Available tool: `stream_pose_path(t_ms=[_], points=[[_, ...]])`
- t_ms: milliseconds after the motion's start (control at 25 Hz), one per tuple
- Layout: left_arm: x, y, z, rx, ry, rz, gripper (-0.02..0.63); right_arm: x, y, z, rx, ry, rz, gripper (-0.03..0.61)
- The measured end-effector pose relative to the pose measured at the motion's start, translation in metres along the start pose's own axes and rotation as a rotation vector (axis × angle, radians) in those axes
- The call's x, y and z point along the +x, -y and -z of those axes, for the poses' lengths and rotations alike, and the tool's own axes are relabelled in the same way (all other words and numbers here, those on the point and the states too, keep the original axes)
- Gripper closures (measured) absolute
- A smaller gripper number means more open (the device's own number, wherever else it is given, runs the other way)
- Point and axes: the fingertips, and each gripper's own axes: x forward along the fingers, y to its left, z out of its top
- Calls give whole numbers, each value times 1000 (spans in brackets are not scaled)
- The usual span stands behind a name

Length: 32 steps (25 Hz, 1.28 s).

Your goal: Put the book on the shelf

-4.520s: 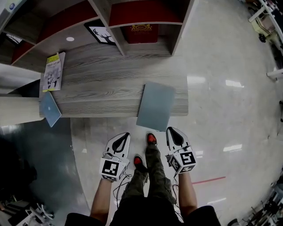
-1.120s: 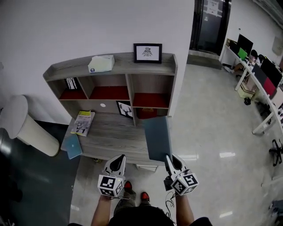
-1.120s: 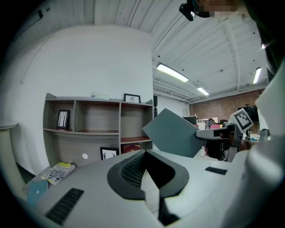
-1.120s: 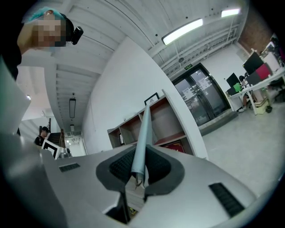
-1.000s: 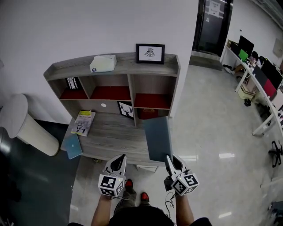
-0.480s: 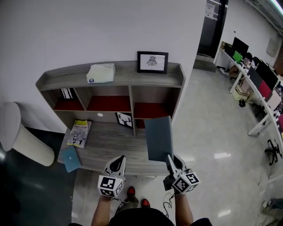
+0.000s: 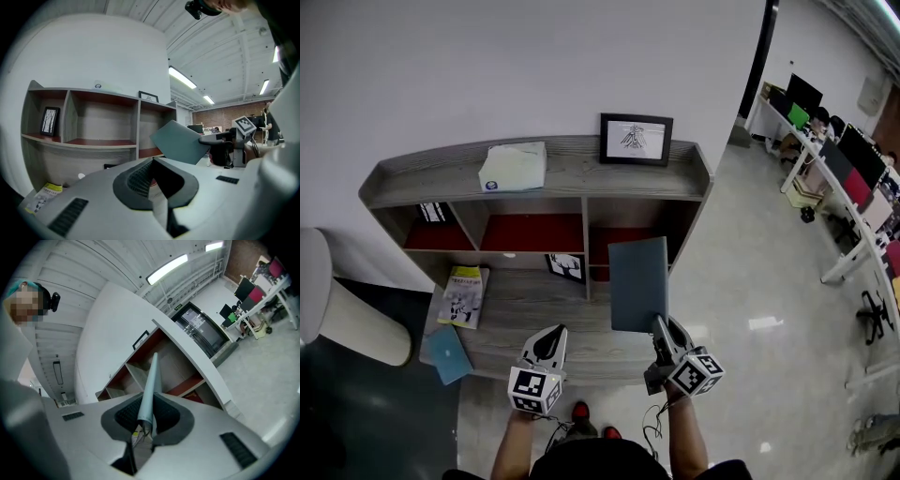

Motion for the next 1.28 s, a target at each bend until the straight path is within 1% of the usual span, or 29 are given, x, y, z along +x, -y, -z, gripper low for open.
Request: stream_pose_path(t_ms=[360,640,840,1040,1280], points=[[24,-39,4,-9,-25,4,611,57,23,7,88,-2,35,505],[39,-59,9,-18,-44,13,611,78,36,9,125,6,58,505],[49,-63,13,-23,-52,30,611,81,44,7,105,6,86,505],[56,-61,16,-24,-56,50,611,83,52,5,56,1,121,505],[57,-68,20,-28,-67,46,611,86,64,0,42,11,176,505]])
